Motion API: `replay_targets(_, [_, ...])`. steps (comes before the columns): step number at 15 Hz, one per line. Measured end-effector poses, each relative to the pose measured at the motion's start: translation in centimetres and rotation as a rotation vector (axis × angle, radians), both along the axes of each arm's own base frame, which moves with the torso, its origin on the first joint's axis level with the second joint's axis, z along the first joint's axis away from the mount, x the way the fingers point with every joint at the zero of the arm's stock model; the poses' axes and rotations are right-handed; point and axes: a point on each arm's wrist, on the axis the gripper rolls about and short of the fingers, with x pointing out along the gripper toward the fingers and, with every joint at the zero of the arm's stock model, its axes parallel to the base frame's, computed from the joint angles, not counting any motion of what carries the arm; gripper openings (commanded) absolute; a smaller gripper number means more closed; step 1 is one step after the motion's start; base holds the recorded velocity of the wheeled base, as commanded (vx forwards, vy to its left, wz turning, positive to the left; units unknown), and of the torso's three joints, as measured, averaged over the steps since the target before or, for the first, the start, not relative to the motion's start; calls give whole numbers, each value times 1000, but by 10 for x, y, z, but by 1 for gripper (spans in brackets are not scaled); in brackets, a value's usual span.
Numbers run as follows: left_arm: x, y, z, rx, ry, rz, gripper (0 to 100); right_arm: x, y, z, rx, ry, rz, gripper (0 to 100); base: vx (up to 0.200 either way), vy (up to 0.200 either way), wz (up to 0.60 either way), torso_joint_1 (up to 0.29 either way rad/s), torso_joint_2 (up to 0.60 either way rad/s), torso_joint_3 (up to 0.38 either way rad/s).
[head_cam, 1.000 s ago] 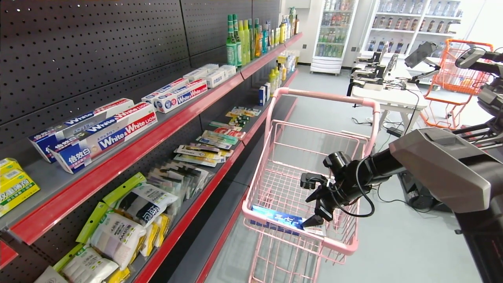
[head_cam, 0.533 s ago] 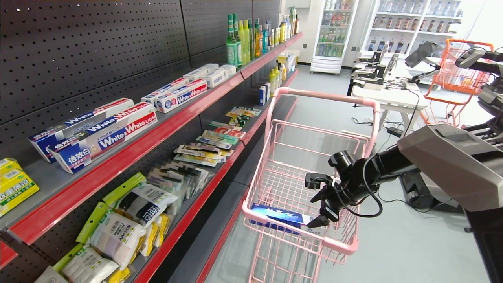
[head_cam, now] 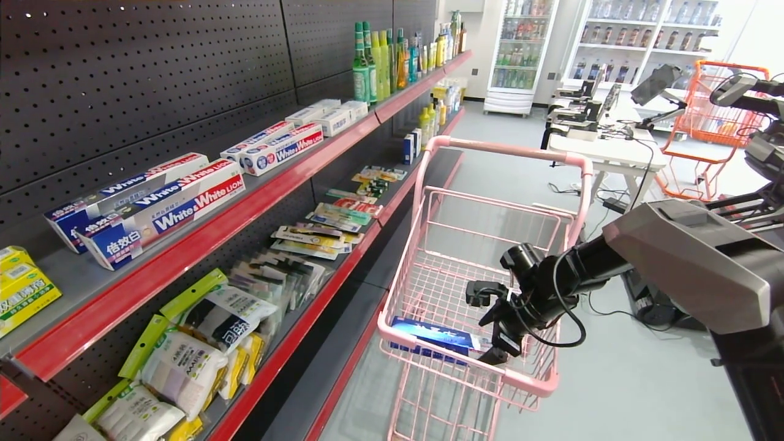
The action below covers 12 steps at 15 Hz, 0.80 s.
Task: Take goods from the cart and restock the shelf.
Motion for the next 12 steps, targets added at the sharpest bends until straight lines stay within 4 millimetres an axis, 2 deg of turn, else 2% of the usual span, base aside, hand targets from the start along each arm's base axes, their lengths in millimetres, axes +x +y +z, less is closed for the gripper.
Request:
replay_targets(6, [0, 0, 0, 0, 0, 0, 100, 2, 5, -21, -34, 28, -2, 100, 0, 0, 0, 0, 0, 0])
replay_targets(12, [0, 0, 0, 0, 0, 0, 100, 7, 6, -30, -43, 35, -18, 100, 0, 0, 0, 0, 0, 0])
